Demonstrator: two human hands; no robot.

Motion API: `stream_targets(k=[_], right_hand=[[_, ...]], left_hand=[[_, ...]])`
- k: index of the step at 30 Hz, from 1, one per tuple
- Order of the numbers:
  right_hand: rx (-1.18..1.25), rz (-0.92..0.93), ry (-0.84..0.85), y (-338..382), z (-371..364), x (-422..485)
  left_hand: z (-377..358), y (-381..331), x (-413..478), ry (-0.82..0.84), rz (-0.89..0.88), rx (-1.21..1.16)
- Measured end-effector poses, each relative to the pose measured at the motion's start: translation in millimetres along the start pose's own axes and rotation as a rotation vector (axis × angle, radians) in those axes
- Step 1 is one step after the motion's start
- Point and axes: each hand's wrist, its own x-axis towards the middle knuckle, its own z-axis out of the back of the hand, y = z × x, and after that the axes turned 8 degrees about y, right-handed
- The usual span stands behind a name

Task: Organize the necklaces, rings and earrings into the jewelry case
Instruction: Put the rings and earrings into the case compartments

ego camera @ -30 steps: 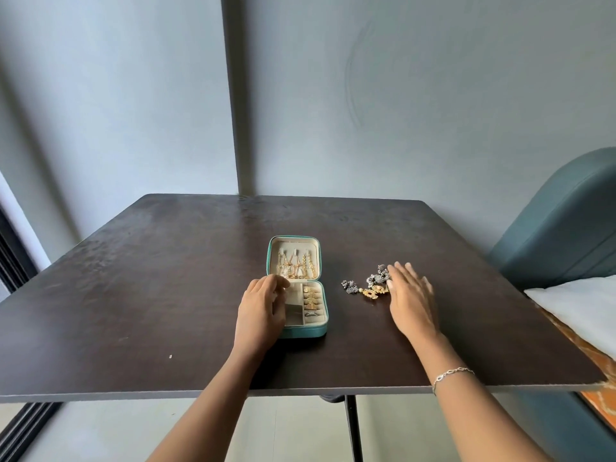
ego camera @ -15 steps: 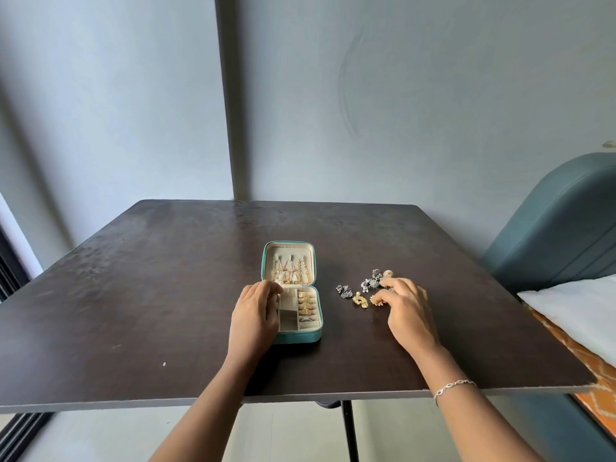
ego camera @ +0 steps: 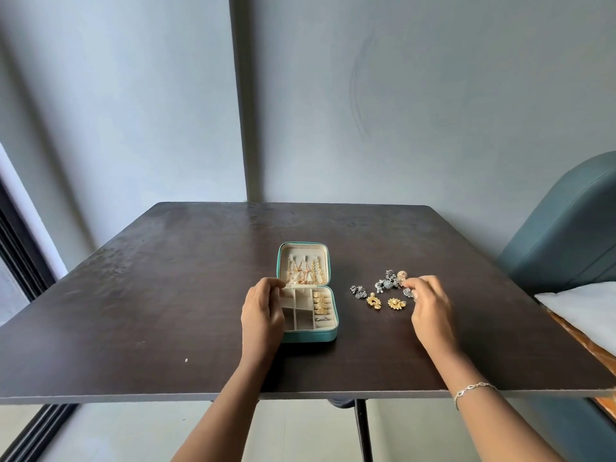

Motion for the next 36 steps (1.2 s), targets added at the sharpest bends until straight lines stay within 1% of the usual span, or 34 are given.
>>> stream_targets(k=[3, 7, 9, 12, 15, 18, 22, 25, 26, 29, 31, 36], right_hand=[[0.014, 0.043, -0.007, 0, -1, -1], [-0.003, 0.142, 0.027, 0, -3, -3], [-0.001, 0.156, 0.042, 1, -4, -4], [0.025, 0.058, 0.009, 1, -4, -5], [0.076, -0.076, -0.001, -4, -4, -3], [0.105, -0.054, 0.058, -4, -6, -3], [0.152, -0.078, 0.098, -2, -2, -4], [0.199, -0.110, 0.152, -4, -1, -3], [0.216, -0.123, 0.184, -5, -1, -3], [0.220, -0.139, 0.258, -8, -3, -3], [0.201, -0.137, 0.279, -8, -3, -3], [0.187, -0.133, 0.292, -7, -2, -2]], left_hand=[[1, 1, 0, -0.031, 0.023, -0.045], [2, 1, 1, -0.058, 0.053, -0.072], [2, 1, 1, -0.052, 0.075, -0.083], [2, 2, 2, -0.025, 0.075, -0.046], [-3, -6, -1, 0.007, 0.012, 0.051], [-15, -24, -3, 0.028, -0.132, 0.107], [-43, -52, 2, 0.192, -0.385, 0.226], [-65, -69, 7, 0.337, -0.501, 0.363], [-71, -73, 9, 0.407, -0.495, 0.397], [-83, -82, 15, 0.608, -0.395, 0.502], [-87, -84, 19, 0.654, -0.368, 0.571], [-94, -86, 26, 0.683, -0.367, 0.605]])
